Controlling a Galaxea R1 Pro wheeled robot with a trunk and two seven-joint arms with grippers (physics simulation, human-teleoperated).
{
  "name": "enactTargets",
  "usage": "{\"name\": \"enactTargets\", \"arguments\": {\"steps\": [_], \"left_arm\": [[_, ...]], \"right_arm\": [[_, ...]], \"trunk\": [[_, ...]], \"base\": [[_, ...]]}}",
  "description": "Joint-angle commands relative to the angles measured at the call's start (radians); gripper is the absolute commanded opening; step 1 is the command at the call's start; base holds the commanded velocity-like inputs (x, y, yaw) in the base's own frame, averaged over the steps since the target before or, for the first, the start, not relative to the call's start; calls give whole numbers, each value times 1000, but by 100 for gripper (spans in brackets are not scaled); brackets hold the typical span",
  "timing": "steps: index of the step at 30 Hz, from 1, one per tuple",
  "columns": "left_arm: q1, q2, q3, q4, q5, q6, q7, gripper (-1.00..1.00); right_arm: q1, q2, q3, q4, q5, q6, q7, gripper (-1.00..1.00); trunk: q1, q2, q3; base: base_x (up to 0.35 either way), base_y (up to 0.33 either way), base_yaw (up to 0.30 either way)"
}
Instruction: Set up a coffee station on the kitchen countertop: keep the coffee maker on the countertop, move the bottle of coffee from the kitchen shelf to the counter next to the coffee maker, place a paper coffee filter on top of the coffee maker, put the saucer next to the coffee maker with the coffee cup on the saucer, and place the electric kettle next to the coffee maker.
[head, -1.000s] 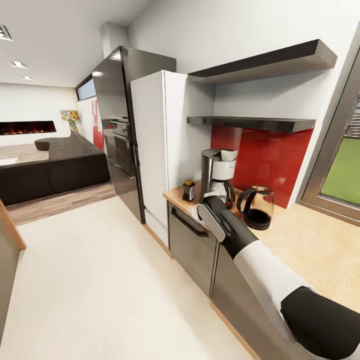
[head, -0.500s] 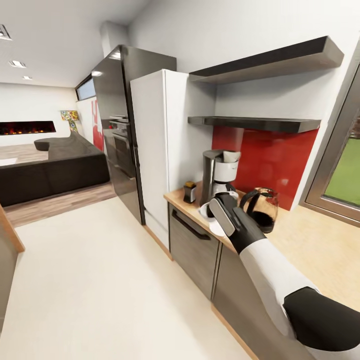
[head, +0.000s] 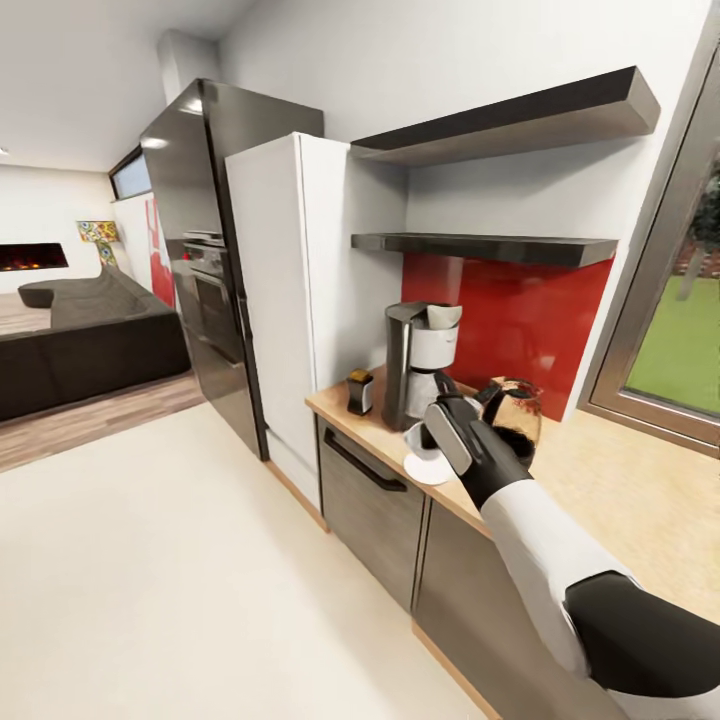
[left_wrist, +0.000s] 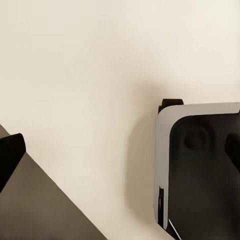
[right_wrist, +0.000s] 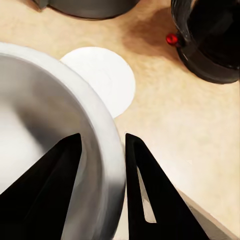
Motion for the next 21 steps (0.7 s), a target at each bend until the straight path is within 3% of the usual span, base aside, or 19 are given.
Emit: {"name": "enactTargets", "arguments": {"steps": [1, 10, 14, 21], "left_arm": [[-1, 0, 9, 0, -7, -3, -5, 100], [-1, 0, 9, 0, -6, -2, -4, 100], [-1, 0, 9, 0, -5, -2, -3, 100], [-1, 0, 9, 0, -5, -2, -3, 100]], "right_arm": [[-1, 0, -2, 4, -10, 1, -10, -100], [-1, 4, -9, 72, -13, -1, -8, -100], [-1, 4, -9, 138, -14, -3, -6, -100], [-1, 0, -10, 153, -13, -4, -5, -100]], "trunk": [[1, -2, -2], [1, -2, -2], [1, -2, -2], [1, -2, -2]], "base": [[6, 2, -31], [2, 0, -5], [202, 39, 0], [45, 9, 0]]}}
